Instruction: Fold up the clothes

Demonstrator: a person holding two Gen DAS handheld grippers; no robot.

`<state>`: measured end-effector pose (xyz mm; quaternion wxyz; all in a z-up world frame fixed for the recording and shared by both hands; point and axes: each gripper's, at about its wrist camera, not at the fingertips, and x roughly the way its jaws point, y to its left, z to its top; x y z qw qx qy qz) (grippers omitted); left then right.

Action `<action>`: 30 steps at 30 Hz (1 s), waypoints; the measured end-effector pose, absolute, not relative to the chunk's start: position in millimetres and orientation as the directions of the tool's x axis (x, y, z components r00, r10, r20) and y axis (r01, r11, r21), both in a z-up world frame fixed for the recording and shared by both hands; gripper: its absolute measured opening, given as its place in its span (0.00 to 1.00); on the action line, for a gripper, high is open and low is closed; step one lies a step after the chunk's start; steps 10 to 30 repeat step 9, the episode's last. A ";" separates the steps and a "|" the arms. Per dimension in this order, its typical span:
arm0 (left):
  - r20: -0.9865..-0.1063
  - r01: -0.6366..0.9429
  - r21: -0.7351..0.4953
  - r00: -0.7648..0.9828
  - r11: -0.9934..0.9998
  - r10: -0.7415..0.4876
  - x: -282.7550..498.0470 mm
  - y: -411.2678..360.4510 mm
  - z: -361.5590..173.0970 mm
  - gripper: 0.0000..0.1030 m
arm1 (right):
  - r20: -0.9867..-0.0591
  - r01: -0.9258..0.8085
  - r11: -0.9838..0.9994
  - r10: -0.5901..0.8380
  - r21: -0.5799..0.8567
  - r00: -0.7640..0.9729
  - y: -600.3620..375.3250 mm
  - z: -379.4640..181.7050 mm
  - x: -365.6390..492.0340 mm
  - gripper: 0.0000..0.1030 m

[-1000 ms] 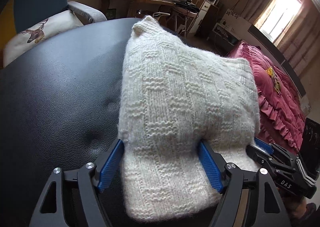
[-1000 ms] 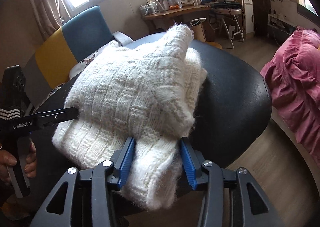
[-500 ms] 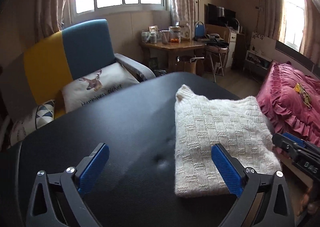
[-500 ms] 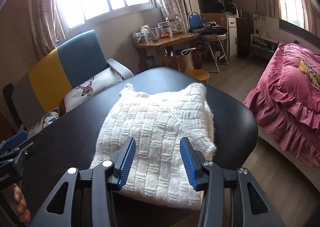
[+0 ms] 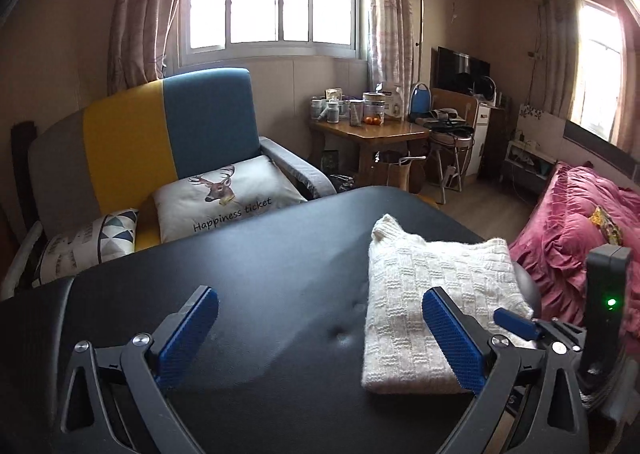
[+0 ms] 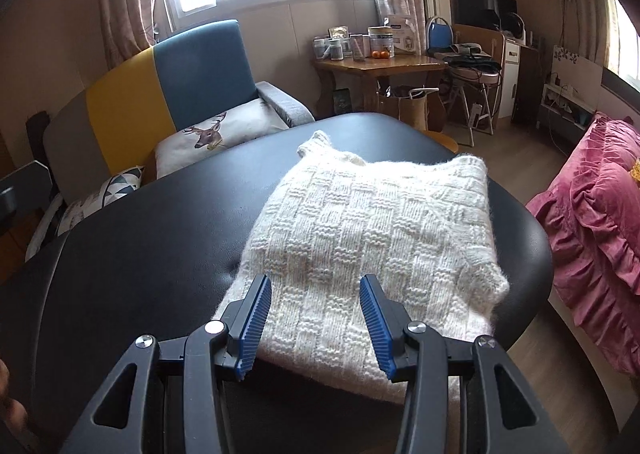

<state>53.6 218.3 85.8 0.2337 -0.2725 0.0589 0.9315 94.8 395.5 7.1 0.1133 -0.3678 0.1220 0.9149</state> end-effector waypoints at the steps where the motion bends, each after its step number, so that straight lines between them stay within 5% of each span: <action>1: -0.532 -0.471 -0.013 -0.744 -0.882 0.405 54.5 219.4 85.7 1.00 | -0.705 -0.298 -0.944 0.118 0.137 -0.699 395.5 4.9 95.4 0.46; 30: -0.535 -0.478 -0.015 -0.738 -0.878 0.411 55.9 226.6 80.3 1.00 | -0.713 -0.331 -0.934 0.142 0.133 -0.687 400.4 -0.6 103.8 0.46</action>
